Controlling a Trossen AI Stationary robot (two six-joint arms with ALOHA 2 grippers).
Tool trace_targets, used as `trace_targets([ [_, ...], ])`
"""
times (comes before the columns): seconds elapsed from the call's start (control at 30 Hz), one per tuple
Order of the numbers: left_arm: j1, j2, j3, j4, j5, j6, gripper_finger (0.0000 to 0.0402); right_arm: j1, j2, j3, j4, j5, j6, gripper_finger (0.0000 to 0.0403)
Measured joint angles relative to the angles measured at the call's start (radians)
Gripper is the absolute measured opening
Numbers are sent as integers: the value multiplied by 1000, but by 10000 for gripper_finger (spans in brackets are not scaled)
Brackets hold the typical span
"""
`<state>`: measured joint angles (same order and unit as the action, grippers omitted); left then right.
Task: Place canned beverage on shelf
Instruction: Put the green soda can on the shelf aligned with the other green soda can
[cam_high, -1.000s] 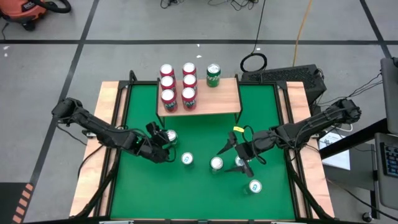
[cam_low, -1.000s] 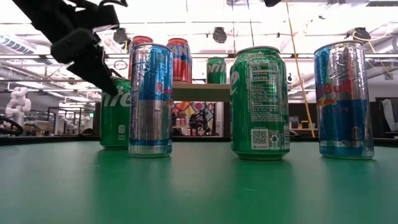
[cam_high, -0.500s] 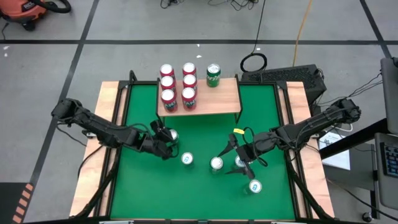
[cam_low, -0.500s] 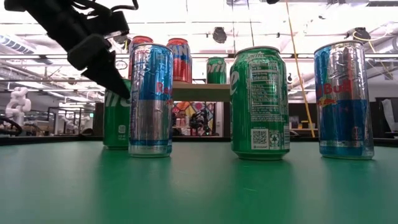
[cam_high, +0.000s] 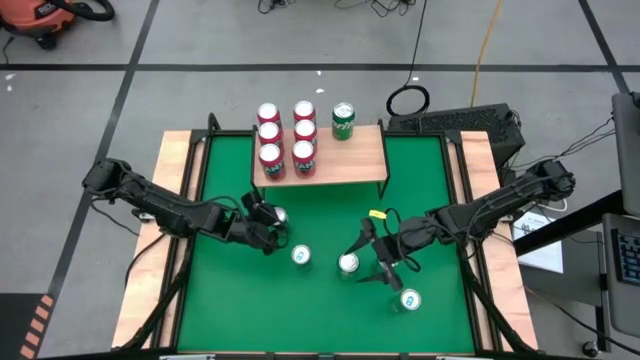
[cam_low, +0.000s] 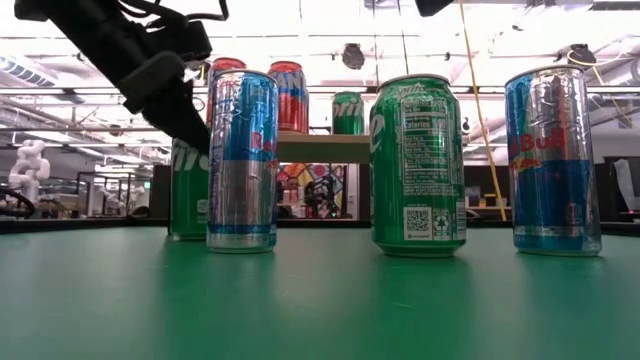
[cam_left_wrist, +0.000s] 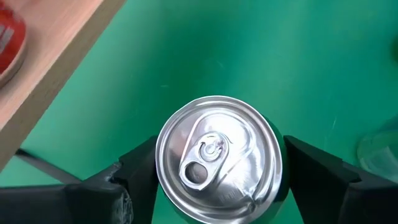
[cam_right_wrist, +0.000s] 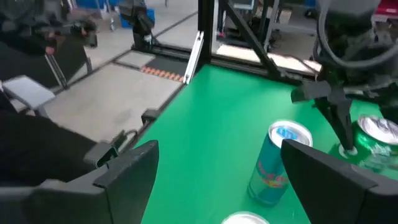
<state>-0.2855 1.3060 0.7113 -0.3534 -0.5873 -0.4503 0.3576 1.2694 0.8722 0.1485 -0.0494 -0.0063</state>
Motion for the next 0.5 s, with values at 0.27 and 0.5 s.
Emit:
trace_targets([
  [0.27, -19, 2, 83, -4, 10, -121, 273, 0, 1, 0, 3, 175, 62, 329],
  [0.5, -30, 2, 214, -50, -40, -121, 273, 5, 1, 0, -5, 335, 67, 329],
])
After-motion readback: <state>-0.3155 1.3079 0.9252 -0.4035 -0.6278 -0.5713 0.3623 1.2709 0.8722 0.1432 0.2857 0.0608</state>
